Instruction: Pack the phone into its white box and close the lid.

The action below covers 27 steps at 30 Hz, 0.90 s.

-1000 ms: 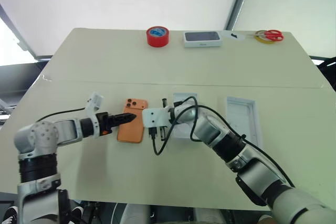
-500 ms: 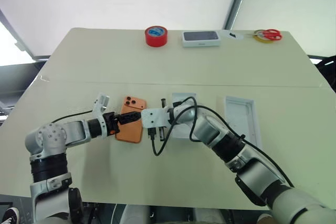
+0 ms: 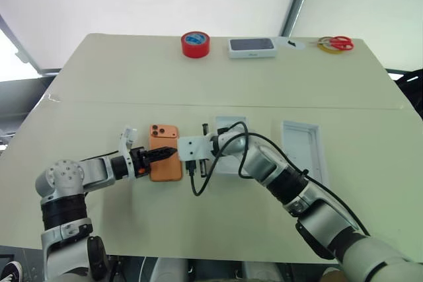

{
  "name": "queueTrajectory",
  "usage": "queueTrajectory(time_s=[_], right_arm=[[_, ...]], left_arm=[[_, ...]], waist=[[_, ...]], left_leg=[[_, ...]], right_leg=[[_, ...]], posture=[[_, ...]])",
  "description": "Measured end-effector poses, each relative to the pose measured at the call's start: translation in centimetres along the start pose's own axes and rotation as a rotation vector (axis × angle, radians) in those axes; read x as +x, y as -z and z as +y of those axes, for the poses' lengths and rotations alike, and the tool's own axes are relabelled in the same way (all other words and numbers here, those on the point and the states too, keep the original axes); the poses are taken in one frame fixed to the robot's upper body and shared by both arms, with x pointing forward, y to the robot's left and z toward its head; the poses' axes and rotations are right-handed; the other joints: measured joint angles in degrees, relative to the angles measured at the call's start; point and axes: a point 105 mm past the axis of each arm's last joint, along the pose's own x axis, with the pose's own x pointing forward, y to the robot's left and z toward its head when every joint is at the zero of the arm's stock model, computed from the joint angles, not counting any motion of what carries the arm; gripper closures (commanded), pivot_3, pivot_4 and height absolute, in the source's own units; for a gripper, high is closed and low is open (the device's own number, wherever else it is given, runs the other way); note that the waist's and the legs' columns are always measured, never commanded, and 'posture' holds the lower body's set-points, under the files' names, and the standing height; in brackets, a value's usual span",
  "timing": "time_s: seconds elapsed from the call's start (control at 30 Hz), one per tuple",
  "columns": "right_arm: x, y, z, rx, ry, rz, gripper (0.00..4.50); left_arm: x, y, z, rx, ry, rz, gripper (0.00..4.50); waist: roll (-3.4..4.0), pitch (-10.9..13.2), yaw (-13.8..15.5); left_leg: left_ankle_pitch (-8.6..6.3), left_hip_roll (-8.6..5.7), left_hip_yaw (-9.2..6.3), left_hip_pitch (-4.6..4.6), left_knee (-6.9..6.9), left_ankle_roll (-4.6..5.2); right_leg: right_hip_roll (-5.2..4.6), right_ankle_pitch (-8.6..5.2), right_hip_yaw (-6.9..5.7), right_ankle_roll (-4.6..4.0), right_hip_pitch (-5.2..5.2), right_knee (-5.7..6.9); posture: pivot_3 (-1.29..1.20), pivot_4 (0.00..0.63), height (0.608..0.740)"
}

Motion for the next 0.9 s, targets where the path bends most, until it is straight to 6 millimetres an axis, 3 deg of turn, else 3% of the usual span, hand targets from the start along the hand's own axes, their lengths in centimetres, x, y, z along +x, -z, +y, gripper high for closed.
queueTrajectory(time_s=[0.07,0.17,0.47,0.57,0.7,0.77,0.9], right_arm=[[0.0,0.0,0.0,0.000,0.000,0.000,4.50],[0.0,0.0,0.0,0.000,0.003,0.000,4.50],[-0.5,-0.2,-0.9,0.045,0.048,-0.039,4.50],[-2.2,-1.2,-1.6,0.244,0.026,-0.170,3.66],[-6.3,-3.3,-2.4,0.218,0.008,-0.321,1.63],[-7.6,-2.2,-1.3,0.202,-0.031,-0.297,1.63],[-10.7,2.2,2.6,0.243,-0.110,-0.173,1.63]], left_arm=[[0.0,0.0,0.2,-0.008,-0.007,-0.002,3.17],[0.0,-0.3,-0.3,-0.007,0.014,-0.005,4.43],[-0.2,-0.4,-0.3,-0.019,0.024,-0.026,4.43],[-0.5,-0.4,-0.4,-0.016,0.056,-0.065,4.50],[-0.8,-0.3,-1.1,0.028,0.100,-0.108,4.50],[-0.9,-0.4,-1.5,0.041,0.117,-0.116,4.50],[-1.0,-1.0,-1.9,0.066,0.131,-0.152,4.50]], waist=[[0.00,0.0,0.0],[0.00,0.0,0.1],[0.00,0.0,-0.1],[-0.09,0.1,-0.1],[-0.22,0.2,0.2],[-0.27,0.2,0.4],[-0.34,0.3,0.3]], left_leg=[[0.00,0.00,0.00,0.00,0.00,0.00],[0.01,0.00,0.00,0.00,-0.01,-0.02],[0.02,0.01,0.01,-0.02,-0.06,-0.05],[0.02,0.04,0.01,-0.10,-0.08,-0.05],[0.00,0.04,0.00,-0.14,-0.11,-0.04],[-0.02,0.02,0.00,-0.14,-0.10,0.01],[-0.23,0.01,0.02,-0.16,-0.10,0.37]], right_leg=[[0.00,0.00,0.00,0.00,0.00,0.00],[0.00,0.00,0.00,0.00,0.00,0.01],[0.00,0.00,0.00,0.00,-0.06,0.00],[0.00,0.00,0.00,0.00,-0.15,0.00],[-0.01,0.00,-0.01,0.00,-0.16,-0.09],[-0.03,0.00,0.00,0.00,-0.10,-0.13],[-0.07,0.00,0.01,-0.01,-0.11,-0.18]], posture=[[0.00,0.150,0.740],[0.00,0.150,0.740],[0.00,0.150,0.740],[0.00,0.150,0.740],[0.00,0.150,0.740],[0.00,0.150,0.740],[0.00,0.150,0.740]])
